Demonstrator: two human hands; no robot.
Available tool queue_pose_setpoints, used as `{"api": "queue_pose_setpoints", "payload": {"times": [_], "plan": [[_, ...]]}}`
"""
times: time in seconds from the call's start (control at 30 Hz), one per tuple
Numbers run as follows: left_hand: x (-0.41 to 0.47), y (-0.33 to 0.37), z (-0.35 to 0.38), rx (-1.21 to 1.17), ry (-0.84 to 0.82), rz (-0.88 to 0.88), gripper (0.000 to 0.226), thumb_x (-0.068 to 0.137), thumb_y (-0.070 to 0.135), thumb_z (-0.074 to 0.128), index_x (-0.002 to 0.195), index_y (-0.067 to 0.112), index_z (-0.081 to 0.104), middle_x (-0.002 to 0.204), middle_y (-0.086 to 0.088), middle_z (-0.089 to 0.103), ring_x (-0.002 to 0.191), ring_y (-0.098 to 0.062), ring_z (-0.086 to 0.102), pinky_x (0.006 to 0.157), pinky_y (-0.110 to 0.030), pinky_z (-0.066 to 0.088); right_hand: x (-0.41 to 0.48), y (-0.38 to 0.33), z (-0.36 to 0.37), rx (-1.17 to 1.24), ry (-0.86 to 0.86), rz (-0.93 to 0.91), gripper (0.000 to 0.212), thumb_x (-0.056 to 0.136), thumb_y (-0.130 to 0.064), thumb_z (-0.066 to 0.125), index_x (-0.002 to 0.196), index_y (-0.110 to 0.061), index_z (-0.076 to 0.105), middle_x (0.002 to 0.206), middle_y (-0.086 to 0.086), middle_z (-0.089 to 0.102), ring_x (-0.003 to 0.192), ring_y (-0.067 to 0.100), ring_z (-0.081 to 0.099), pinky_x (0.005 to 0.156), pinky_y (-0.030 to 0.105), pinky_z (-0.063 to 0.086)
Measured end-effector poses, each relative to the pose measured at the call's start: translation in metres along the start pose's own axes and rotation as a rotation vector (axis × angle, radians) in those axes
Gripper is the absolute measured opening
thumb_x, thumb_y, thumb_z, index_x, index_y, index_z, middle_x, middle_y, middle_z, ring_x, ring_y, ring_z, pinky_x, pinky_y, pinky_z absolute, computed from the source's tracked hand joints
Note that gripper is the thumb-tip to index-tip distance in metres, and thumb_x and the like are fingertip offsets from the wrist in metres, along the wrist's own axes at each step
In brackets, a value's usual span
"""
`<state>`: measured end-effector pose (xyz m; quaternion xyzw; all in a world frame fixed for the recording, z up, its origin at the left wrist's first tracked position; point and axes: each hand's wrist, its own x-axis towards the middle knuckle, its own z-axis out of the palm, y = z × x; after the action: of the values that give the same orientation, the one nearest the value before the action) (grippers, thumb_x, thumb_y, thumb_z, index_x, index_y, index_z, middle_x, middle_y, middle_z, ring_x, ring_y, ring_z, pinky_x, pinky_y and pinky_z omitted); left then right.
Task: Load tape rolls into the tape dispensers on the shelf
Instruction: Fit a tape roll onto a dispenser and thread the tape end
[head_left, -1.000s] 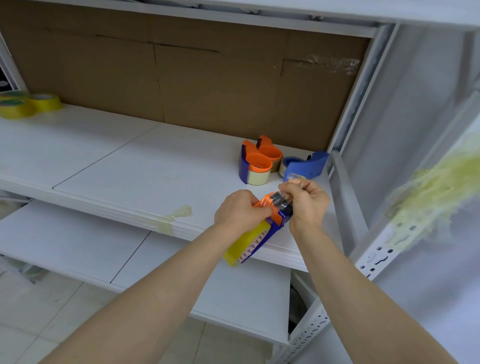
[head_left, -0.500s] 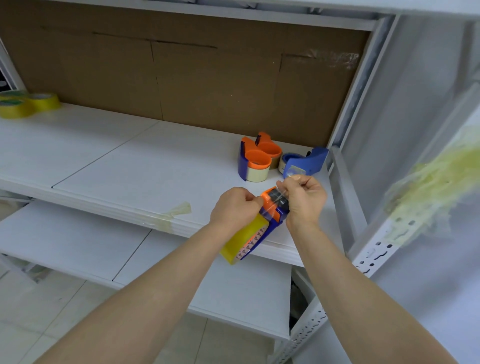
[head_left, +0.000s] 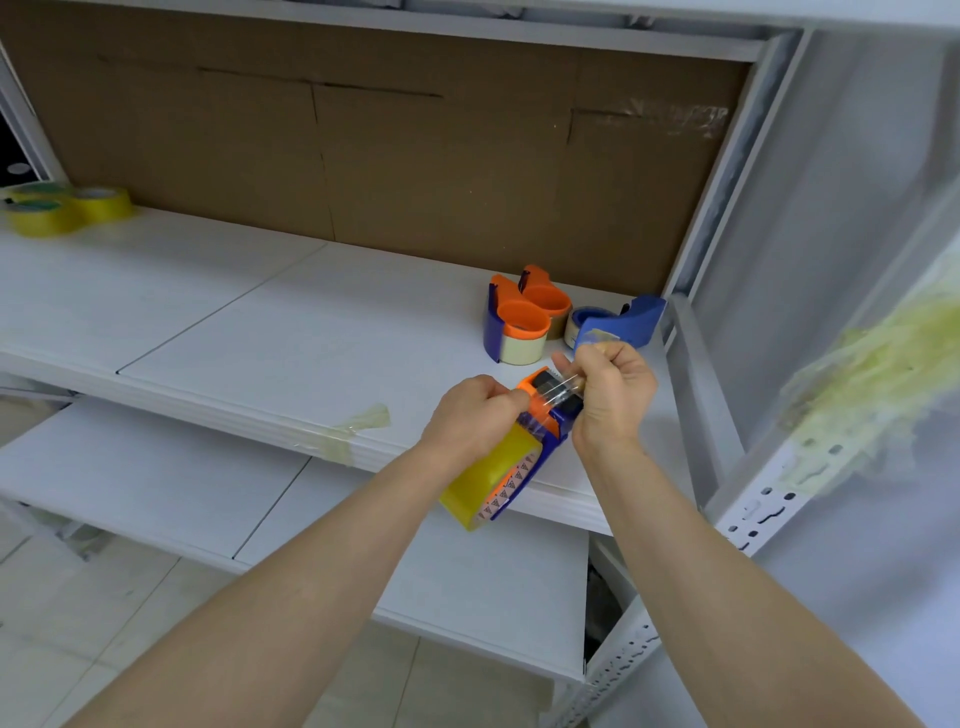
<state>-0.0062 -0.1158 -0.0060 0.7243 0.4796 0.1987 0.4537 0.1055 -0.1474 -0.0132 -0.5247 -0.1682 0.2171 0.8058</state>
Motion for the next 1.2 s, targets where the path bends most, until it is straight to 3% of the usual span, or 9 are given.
{"api": "queue_pose_setpoints", "payload": {"times": [0.13,0.23,0.37,0.57,0.7,0.83,1.07,1.2], "plan": [[0.001,0.001,0.001,0.049,0.004,0.008,0.03,0.09,0.035,0.054,0.11,0.014,0.06,0.102,-0.003,0.061,0.094,-0.019,0.057,0.084,-0.034,0.047,0.001,0.001,0.002,0.014,0.06,0.036,0.029,0.077,0.005,0.063,0.058,-0.014,0.051,0.064,0.0,0.062,0.074,0.023,0.068,0.071,0.035,0.058],[0.003,0.001,0.002,0.108,-0.004,0.019,0.028,0.09,0.036,0.056,0.107,0.015,0.06,0.097,-0.001,0.059,0.086,-0.016,0.054,0.075,-0.029,0.043,0.001,0.001,0.002,0.017,0.09,0.045,0.029,0.077,0.005,0.061,0.057,-0.013,0.051,0.066,0.0,0.063,0.07,0.019,0.068,0.071,0.034,0.058],[0.005,0.003,0.003,0.127,-0.037,0.01,0.026,0.087,0.038,0.06,0.1,0.016,0.057,0.093,0.0,0.058,0.084,-0.017,0.054,0.074,-0.029,0.042,0.002,0.001,0.0,0.076,0.122,0.084,0.029,0.077,0.009,0.057,0.057,-0.01,0.049,0.08,0.006,0.063,0.063,0.017,0.067,0.069,0.032,0.059],[0.009,0.003,0.004,0.183,-0.022,0.041,0.021,0.089,0.037,0.057,0.09,0.015,0.058,0.088,-0.003,0.059,0.078,-0.016,0.054,0.075,-0.03,0.044,0.005,0.003,0.0,0.024,0.142,0.097,0.026,0.077,0.007,0.059,0.059,-0.01,0.053,0.073,0.002,0.065,0.07,0.019,0.068,0.074,0.036,0.059],[0.015,0.003,0.007,0.271,0.008,0.048,0.03,0.092,0.038,0.053,0.105,0.013,0.064,0.097,-0.005,0.063,0.083,-0.018,0.054,0.076,-0.03,0.044,0.008,0.005,-0.001,-0.053,0.137,0.082,0.025,0.071,0.007,0.063,0.058,-0.013,0.055,0.065,-0.001,0.063,0.078,0.028,0.066,0.074,0.04,0.059],[0.02,0.001,0.008,0.326,0.042,0.062,0.031,0.093,0.036,0.051,0.108,0.013,0.065,0.106,-0.006,0.065,0.087,-0.018,0.054,0.077,-0.031,0.045,0.007,0.003,-0.003,-0.167,0.102,0.06,0.021,0.074,0.001,0.069,0.065,-0.015,0.058,0.069,0.004,0.062,0.068,0.018,0.06,0.06,0.028,0.052],[0.013,0.0,0.004,0.308,0.063,0.089,0.03,0.091,0.038,0.049,0.097,0.014,0.066,0.095,-0.004,0.065,0.082,-0.016,0.057,0.072,-0.029,0.046,0.007,0.0,-0.005,-0.14,0.09,0.126,0.019,0.077,-0.007,0.074,0.069,-0.015,0.059,0.072,0.002,0.066,0.074,0.021,0.067,0.076,0.037,0.058],[0.01,-0.004,-0.005,0.366,0.031,0.083,0.033,0.093,0.039,0.042,0.112,0.021,0.063,0.114,-0.001,0.063,0.091,-0.016,0.053,0.078,-0.03,0.045,0.008,-0.002,-0.003,-0.158,0.085,0.119,0.02,0.078,-0.007,0.074,0.069,-0.016,0.059,0.074,0.001,0.065,0.081,0.024,0.069,0.076,0.037,0.059]]}}
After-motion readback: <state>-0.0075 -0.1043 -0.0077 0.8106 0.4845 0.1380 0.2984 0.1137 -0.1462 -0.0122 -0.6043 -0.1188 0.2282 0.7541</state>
